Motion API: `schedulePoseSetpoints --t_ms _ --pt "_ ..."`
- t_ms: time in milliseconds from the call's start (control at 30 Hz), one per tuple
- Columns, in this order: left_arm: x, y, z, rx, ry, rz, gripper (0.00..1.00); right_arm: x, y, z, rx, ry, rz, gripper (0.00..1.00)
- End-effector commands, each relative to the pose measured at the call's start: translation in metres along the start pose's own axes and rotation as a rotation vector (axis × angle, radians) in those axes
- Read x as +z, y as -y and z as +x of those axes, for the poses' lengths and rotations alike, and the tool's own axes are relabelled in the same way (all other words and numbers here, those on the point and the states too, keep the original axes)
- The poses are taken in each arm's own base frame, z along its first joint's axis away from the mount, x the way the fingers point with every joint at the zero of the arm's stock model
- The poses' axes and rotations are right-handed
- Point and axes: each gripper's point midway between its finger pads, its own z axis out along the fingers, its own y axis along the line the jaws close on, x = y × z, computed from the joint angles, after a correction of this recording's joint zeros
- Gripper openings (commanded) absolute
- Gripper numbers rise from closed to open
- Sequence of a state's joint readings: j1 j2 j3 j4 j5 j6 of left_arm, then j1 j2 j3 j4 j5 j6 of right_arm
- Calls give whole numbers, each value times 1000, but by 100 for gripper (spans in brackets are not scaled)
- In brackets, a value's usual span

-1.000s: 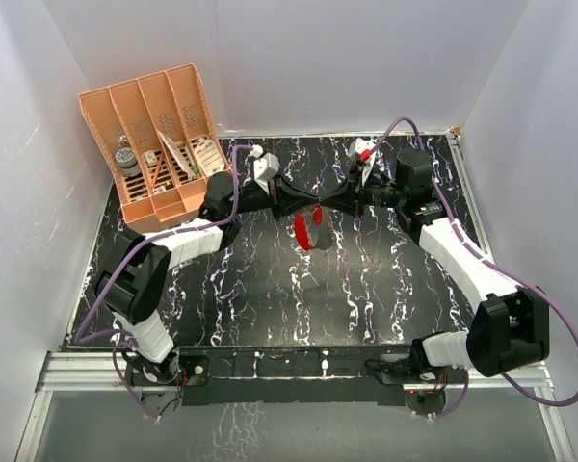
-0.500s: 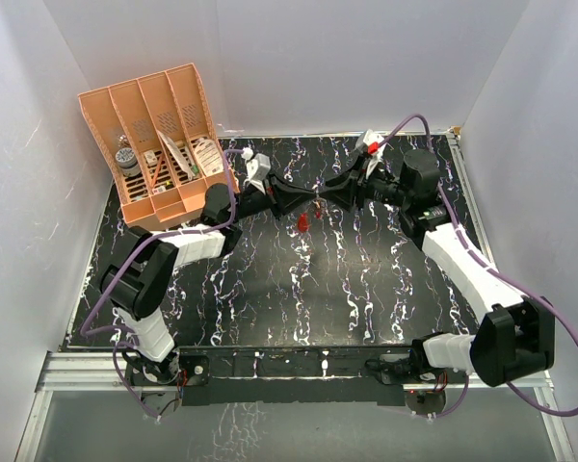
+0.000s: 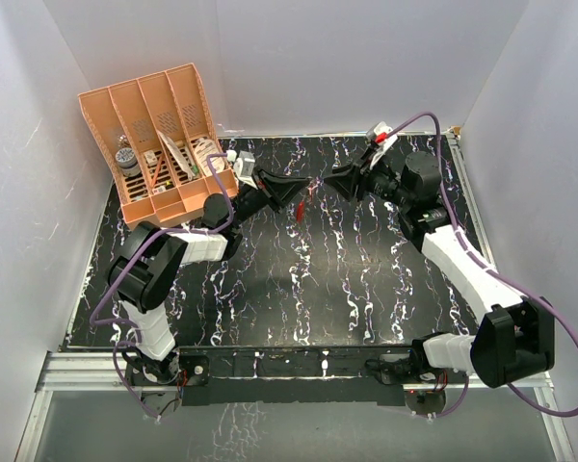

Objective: Put the keys on the keyring

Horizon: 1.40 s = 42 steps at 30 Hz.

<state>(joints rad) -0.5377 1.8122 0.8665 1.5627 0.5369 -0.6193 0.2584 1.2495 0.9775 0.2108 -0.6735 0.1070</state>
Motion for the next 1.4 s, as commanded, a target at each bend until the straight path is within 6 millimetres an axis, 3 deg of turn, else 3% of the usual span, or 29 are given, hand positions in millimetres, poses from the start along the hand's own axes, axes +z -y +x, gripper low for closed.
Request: schedulePoseSetpoints --t_ms 0,467,733,967,1167,1367 --pt "5 20 -53 84 203 73 0 6 12 -5 26 32 63 36" --pt "15 25 -61 87 223 104 0 27 18 8 85 20 62 36" --pt "20 27 -55 77 210 125 0 46 -2 -2 62 34 8 36" --pt "22 25 -52 70 209 123 0 62 -31 -5 39 25 -42 36" --pt "21 30 -63 114 232 121 0 50 -9 -6 42 28 100 36" --pt "19 34 -72 143 249 123 0 31 6 -22 52 81 177 38"
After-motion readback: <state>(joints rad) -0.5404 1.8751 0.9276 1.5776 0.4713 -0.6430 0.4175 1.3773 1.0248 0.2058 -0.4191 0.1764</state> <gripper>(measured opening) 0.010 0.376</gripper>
